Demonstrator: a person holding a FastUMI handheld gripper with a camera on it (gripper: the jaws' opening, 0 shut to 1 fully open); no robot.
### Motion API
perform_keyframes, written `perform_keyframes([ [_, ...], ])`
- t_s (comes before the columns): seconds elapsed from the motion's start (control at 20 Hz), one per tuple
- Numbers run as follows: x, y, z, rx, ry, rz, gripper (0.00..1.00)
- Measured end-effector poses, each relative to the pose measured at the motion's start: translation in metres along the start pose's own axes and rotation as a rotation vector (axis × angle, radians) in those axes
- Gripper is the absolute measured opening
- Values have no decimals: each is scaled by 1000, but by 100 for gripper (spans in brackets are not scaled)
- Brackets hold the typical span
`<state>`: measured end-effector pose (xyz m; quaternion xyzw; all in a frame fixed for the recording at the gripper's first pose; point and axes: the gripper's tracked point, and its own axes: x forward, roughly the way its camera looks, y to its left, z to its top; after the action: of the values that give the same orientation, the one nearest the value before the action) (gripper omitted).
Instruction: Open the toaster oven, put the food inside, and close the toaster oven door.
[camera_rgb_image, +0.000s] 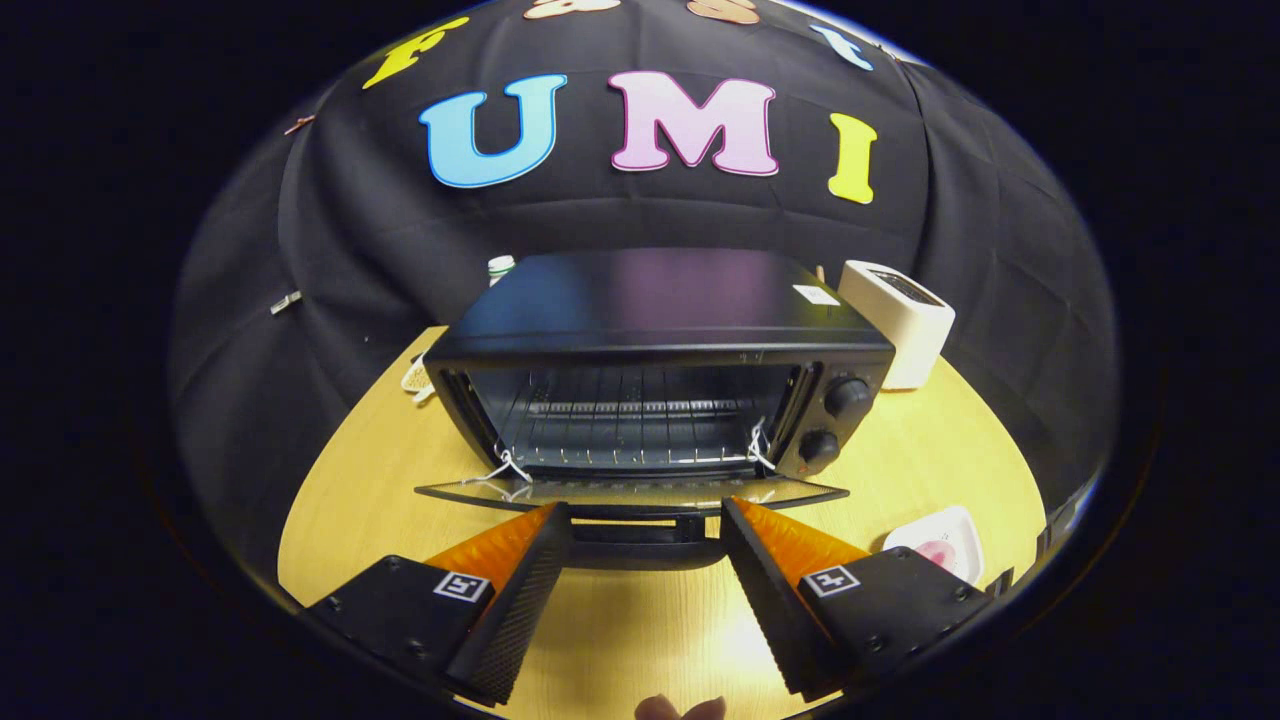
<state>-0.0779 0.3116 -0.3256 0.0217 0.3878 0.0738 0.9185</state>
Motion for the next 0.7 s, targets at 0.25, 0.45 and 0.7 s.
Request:
perform_keyframes([
  [0.25, -10, -1, -43, 0, 100, 11, 98],
  [0.45, -9, -8, -68, -9, 163, 14, 98],
  [0.7, -11, -9, -82, -49, 185, 47, 98],
])
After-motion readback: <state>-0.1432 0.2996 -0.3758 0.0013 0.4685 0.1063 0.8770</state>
